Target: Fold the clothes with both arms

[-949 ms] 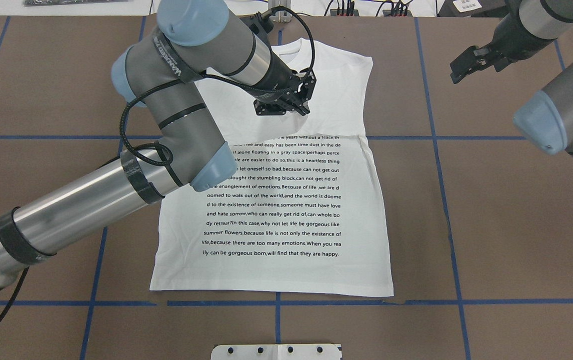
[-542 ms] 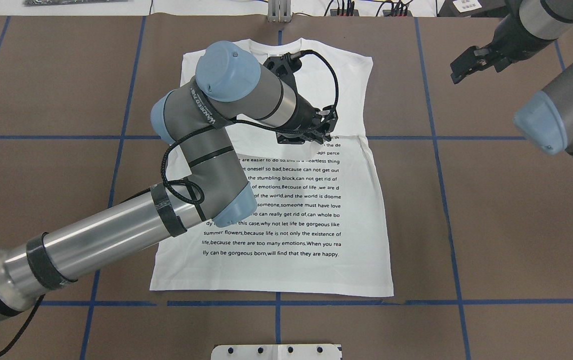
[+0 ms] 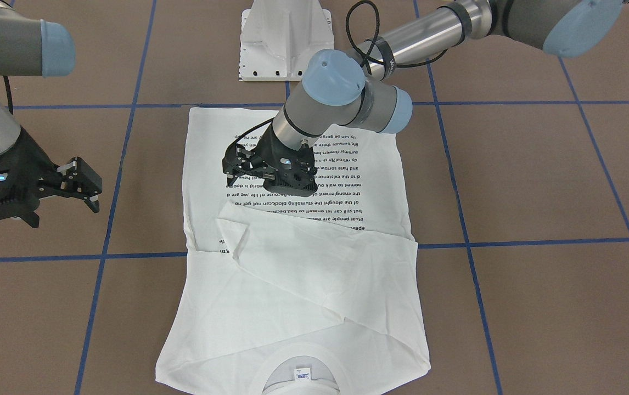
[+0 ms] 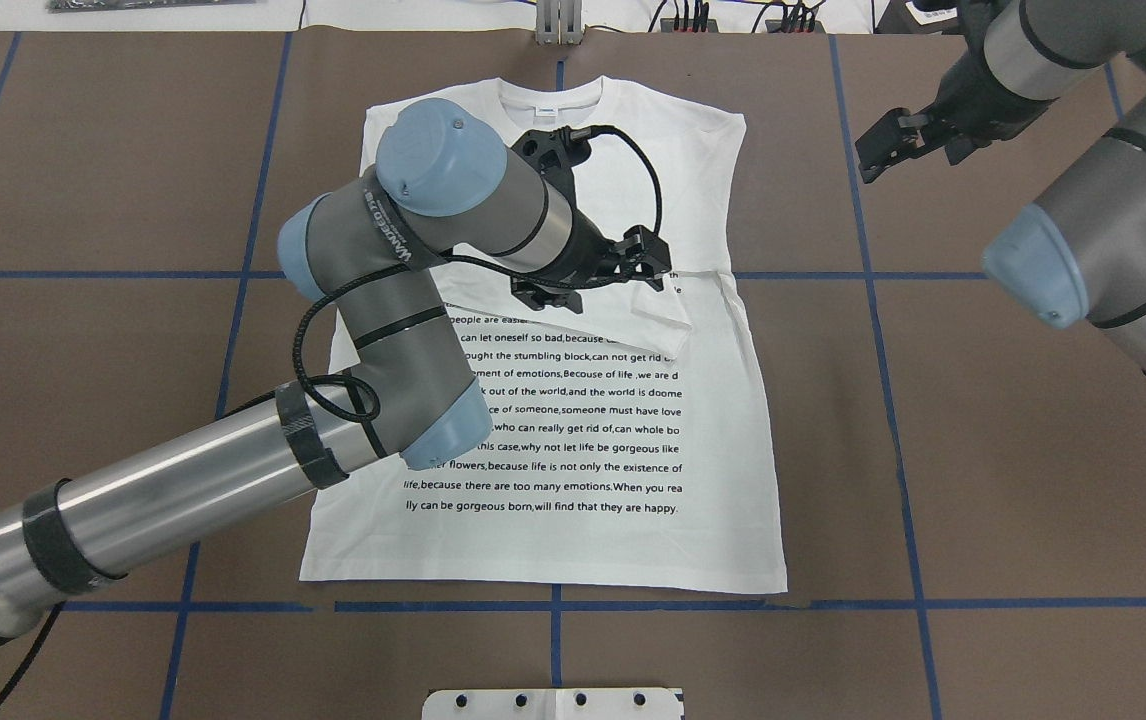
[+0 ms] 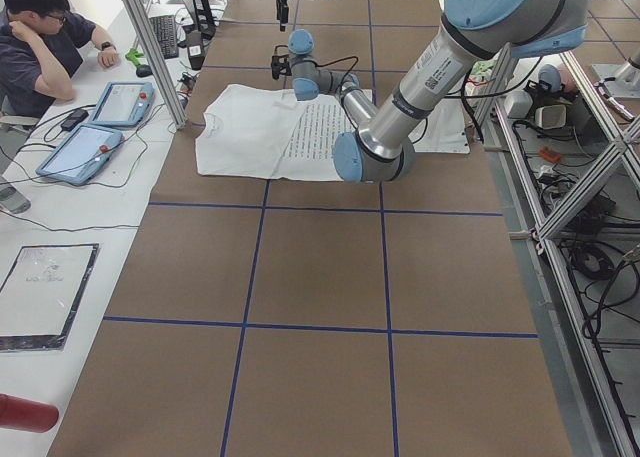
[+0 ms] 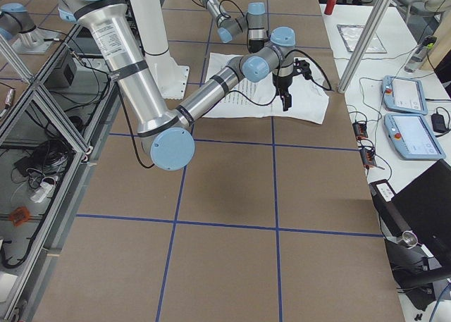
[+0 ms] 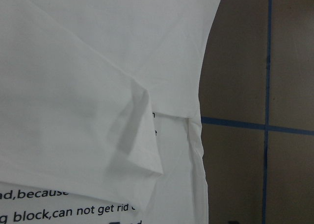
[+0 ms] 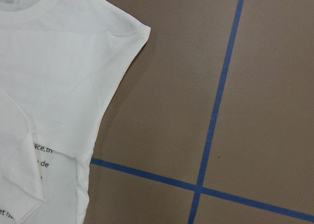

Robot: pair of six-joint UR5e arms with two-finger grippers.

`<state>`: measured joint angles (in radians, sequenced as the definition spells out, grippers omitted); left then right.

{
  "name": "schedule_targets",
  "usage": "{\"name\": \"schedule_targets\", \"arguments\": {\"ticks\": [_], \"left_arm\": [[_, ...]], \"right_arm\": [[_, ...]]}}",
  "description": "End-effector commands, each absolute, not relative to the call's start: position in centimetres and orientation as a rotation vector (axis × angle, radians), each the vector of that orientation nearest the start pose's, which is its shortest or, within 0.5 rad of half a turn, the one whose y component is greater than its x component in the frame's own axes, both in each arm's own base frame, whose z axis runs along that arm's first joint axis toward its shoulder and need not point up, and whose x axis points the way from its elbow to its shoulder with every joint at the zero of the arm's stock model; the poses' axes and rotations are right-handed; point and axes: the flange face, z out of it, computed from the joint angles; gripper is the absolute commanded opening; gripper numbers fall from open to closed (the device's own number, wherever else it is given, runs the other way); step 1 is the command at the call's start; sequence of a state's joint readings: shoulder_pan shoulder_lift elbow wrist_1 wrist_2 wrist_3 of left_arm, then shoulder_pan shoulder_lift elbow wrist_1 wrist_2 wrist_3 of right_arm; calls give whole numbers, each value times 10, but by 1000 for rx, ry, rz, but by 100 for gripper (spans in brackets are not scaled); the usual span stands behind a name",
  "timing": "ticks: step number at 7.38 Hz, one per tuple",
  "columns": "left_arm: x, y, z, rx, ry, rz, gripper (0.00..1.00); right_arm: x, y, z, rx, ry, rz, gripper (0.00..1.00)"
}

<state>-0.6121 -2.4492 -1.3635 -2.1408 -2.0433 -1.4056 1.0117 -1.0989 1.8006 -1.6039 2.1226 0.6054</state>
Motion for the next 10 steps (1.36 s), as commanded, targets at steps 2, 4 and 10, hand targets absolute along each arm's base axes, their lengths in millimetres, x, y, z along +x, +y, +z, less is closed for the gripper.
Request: {"name": "schedule_targets", "arguments": {"ticks": [2,4,10], "left_arm": [[473,-485,183,147,1126,24,100],[433,-477,221,219,1095,110,100],[413,-484,240,251,1078,142,100]], "right_arm": [[-342,-538,254,212,-815,-9,100],[-424,-506,227,236,-779,52,100],[-576,-533,225,252,-563,107,100]]}}
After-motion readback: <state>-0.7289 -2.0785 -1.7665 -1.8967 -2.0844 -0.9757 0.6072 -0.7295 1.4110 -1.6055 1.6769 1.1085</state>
